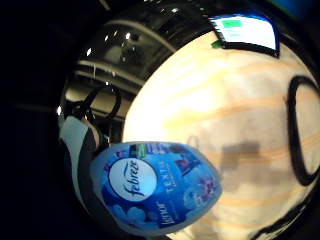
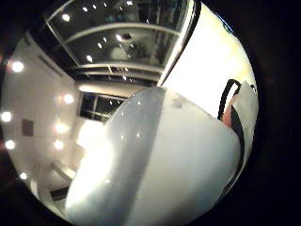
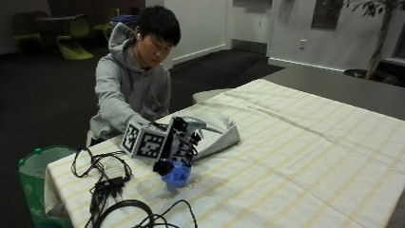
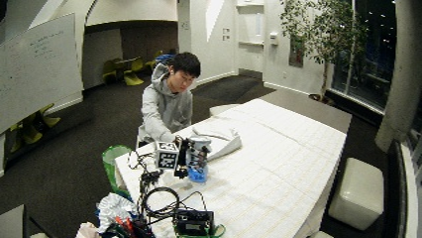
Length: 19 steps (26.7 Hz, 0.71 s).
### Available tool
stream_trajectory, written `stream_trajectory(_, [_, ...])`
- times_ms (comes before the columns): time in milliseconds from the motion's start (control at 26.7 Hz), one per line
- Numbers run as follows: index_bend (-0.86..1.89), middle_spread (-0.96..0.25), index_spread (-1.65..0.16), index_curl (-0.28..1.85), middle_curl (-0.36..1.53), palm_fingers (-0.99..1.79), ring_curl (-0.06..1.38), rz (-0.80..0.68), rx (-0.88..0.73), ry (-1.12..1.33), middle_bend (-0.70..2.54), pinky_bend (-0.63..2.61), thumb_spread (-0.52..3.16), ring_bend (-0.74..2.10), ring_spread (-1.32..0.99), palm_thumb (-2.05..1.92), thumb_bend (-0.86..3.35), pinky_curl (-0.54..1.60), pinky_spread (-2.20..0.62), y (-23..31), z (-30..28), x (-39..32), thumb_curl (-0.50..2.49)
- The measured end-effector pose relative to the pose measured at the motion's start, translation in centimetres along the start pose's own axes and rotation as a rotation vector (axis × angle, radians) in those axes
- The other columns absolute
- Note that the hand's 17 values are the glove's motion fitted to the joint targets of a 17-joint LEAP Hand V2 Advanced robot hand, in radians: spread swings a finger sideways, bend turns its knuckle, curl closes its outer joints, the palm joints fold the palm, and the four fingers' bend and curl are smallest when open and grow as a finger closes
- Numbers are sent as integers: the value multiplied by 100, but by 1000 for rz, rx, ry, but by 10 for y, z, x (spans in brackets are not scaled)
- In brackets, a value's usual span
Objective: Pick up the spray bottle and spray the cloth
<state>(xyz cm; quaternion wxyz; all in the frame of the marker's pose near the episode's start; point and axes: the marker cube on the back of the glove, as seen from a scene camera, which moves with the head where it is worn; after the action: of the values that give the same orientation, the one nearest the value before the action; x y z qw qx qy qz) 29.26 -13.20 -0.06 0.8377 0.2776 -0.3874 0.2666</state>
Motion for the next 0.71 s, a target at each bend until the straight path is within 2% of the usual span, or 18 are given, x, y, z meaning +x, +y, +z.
stream_trajectory(150, [46, -12, -21, 49, 53, 144, 44, -81, -234, 175, 65, 34, 37, 66, -18, 100, -4, 36, -23, 16, 3, -36, 62])
stream_trajectory(300, [48, -12, -21, 51, 54, 144, 45, -146, -397, 347, 67, 35, 32, 67, -18, 99, -4, 37, -25, 41, 7, -77, 63])
stream_trajectory(712, [50, -12, -21, 53, 54, 142, 46, -199, -599, 814, 69, 36, 25, 68, -19, 98, -4, 38, -27, 95, 17, -139, 67])
